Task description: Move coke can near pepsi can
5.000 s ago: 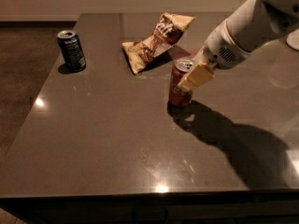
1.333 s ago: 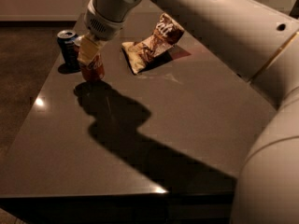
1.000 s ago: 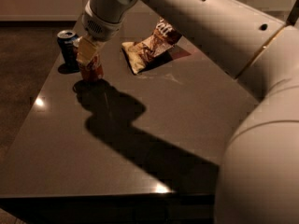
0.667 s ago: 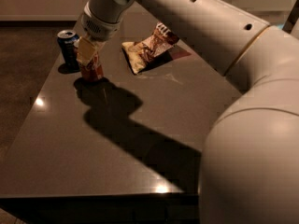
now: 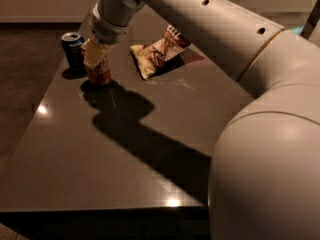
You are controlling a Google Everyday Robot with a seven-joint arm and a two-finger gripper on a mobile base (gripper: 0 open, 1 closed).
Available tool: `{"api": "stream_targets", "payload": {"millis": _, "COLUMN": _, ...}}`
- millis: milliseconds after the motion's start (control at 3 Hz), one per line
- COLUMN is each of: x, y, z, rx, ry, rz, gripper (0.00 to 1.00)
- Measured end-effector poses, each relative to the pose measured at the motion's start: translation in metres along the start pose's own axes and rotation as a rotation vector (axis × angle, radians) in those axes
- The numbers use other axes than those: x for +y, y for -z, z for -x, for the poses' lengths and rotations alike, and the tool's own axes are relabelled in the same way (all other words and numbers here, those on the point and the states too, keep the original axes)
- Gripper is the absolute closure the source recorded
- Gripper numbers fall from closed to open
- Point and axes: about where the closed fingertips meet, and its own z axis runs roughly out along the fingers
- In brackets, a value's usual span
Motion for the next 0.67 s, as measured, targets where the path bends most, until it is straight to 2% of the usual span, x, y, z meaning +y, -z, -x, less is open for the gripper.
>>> {"api": "stream_targets", "payload": {"millis": 667, "x": -0.0009, "y": -0.0059, "z": -0.0015, "rx": 0.002, "ry": -0.002, "rz": 0.009, "gripper": 0.13}}
